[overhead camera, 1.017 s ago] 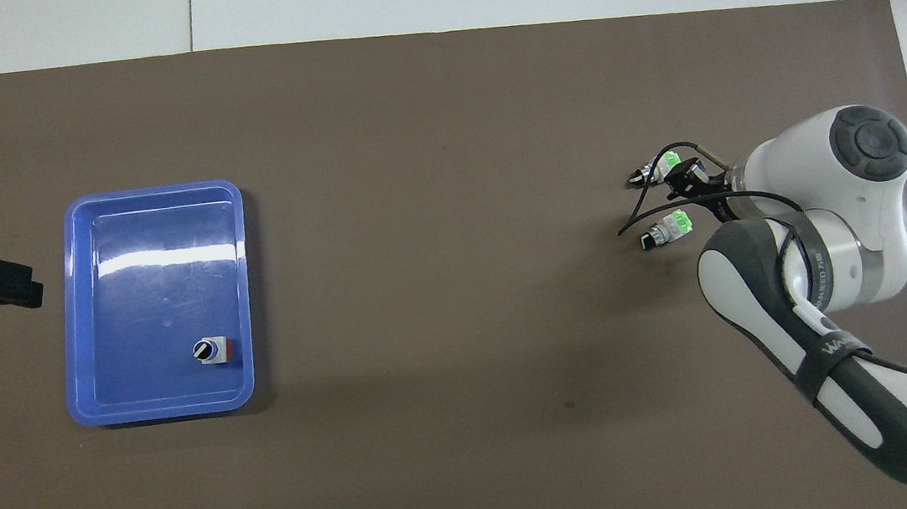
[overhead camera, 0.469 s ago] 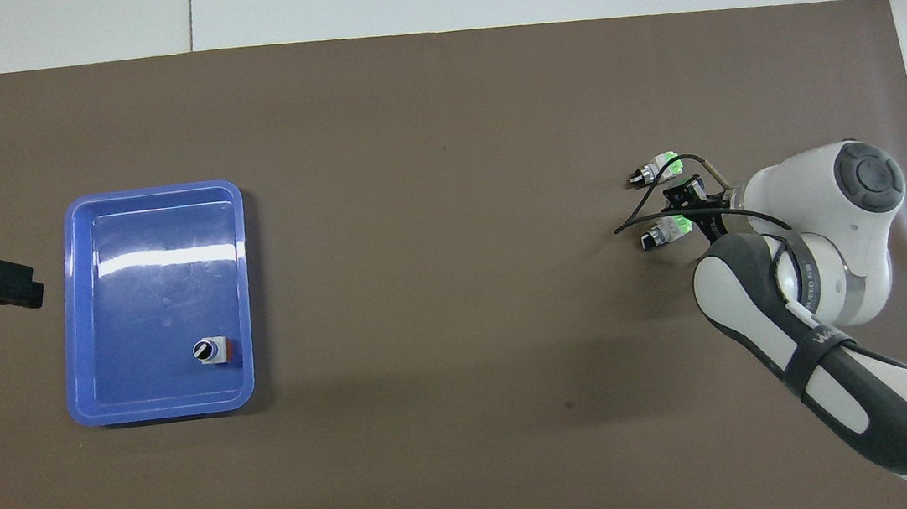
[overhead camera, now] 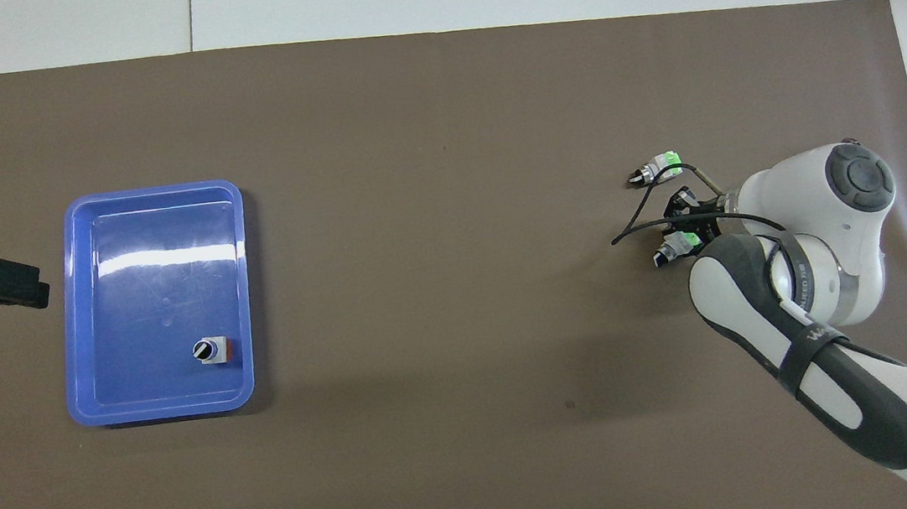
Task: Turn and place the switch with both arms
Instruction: 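Lift the switch with the right gripper while the left gripper reaches over the tray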
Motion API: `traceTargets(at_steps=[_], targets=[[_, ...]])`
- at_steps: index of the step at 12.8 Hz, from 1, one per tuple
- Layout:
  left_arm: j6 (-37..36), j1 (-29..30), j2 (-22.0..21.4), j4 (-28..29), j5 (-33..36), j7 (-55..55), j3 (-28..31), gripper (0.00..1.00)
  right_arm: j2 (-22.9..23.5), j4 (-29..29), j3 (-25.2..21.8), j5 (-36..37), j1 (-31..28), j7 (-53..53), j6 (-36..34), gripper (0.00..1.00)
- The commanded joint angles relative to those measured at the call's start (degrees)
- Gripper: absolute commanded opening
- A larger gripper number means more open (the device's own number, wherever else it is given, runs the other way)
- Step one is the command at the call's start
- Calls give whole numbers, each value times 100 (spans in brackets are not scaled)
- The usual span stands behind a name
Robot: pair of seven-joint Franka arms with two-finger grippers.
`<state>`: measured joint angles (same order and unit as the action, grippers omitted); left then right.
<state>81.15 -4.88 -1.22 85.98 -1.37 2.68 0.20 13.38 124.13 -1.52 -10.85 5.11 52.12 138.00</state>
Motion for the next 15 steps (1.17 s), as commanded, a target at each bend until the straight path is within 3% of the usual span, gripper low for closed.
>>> traceTargets(at_steps=[1, 5, 7, 9, 12, 15], targets=[[-20, -48, -176, 200, 84, -66, -2, 100, 15, -344, 20, -548, -28, -194, -482, 0], [102, -57, -264, 410, 75, -92, -28, 100, -64, -1555, 98, -1435, 121, 1006, -2221, 0], [366, -65, -395, 699, 75, -83, -55, 100, -38, -2083, 282, -1813, 244, 1973, -2724, 0], [909, -381, -545, 1086, 75, -83, -81, 100, -38, -2348, 607, -2296, 333, 2826, -2805, 0], [1149, -408, -572, 1158, -3, -127, -107, 100, -11, -2752, 1177, -2747, 394, 3890, -2779, 0], [1201, -435, -572, 1167, -992, -110, -125, 87, 6, -2955, 1277, -3280, 745, 4429, -2621, 0]])
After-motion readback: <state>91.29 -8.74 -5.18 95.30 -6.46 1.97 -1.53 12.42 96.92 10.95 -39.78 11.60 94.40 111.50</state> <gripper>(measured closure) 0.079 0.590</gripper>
